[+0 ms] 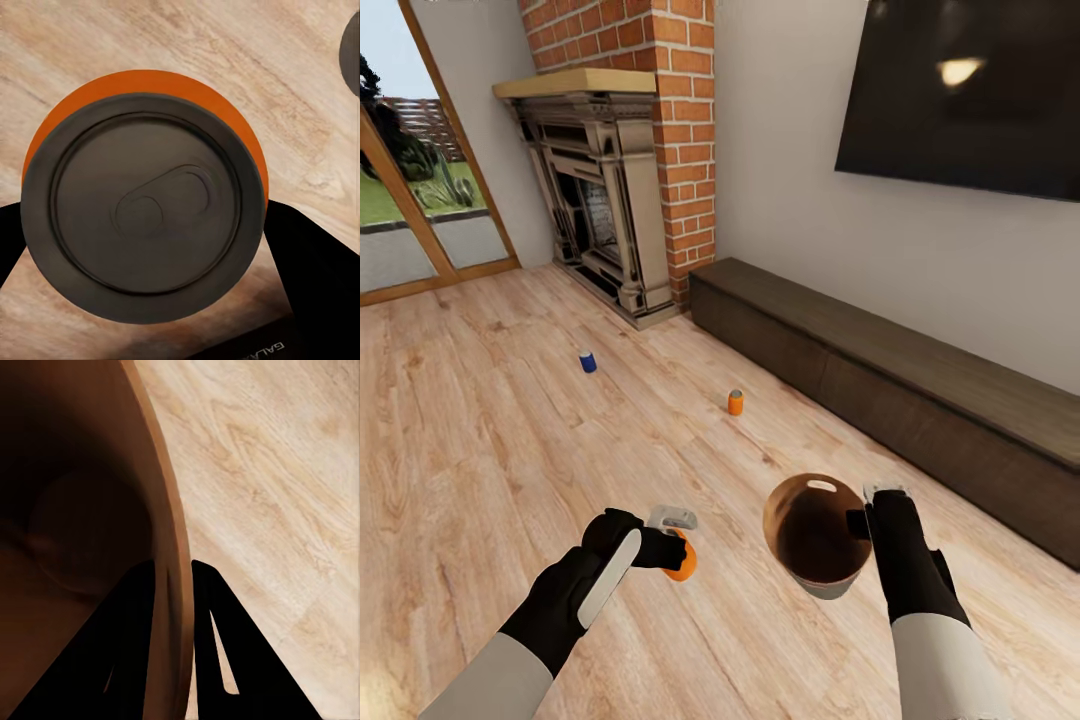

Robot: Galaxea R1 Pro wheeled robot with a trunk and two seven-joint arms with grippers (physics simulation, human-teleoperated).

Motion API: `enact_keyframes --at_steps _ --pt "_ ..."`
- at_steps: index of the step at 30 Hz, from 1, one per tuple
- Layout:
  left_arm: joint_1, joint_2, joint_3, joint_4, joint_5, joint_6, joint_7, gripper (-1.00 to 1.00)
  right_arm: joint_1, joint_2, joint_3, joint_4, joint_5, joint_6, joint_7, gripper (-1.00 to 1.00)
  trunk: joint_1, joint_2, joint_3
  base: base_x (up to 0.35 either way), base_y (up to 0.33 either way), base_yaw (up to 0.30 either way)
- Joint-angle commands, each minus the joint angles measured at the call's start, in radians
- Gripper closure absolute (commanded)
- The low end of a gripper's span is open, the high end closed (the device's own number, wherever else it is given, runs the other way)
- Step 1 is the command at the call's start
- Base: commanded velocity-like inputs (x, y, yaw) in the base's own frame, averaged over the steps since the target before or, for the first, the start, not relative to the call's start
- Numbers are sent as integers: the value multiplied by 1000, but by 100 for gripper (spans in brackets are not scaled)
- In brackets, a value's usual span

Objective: Put the three can of soda from the living room inside the tash can in the kitchen.

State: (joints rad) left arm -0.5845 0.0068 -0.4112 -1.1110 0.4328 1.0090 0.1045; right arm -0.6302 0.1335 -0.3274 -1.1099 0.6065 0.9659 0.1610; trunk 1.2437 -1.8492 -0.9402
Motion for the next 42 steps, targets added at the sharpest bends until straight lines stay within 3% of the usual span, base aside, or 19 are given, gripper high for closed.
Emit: enact_keyframes --at_steps 1,4,11,25,30,34,38,42 --pt "0 0 0 0 0 0 0 100 0 0 0 20 3 -20 -22 100 -4 7 3 0 0 0" --pt "0 -1 -1 1 -1 0 0 100 0 0 2 59 0 -51 -74 100 -15 28 13 0 0 0" --pt "0 -1 -1 2 -2 -1 0 100 0 2 1 77 -4 -146 -97 100 -42 77 35 0 0 0" --pt "0 -2 -3 -1 2 1 -2 100 0 2 -2 81 -4 -172 -101 100 -96 175 78 0 0 0" --pt "0 -4 -3 -2 4 2 -7 100 0 1 3 143 3 -174 -103 100 -115 210 94 0 0 0" --pt "0 -4 -4 -7 27 2 -10 100 0 2 13 178 5 -174 -116 100 -130 238 107 0 0 0" --pt "1 0 -4 -43 85 14 -11 100 0 3 34 216 2 -174 -140 100 -146 266 119 0 0 0" --pt "2 2 -4 -79 102 28 -11 100 0 5 51 242 1 -175 -146 100 -161 294 132 0 0 0"
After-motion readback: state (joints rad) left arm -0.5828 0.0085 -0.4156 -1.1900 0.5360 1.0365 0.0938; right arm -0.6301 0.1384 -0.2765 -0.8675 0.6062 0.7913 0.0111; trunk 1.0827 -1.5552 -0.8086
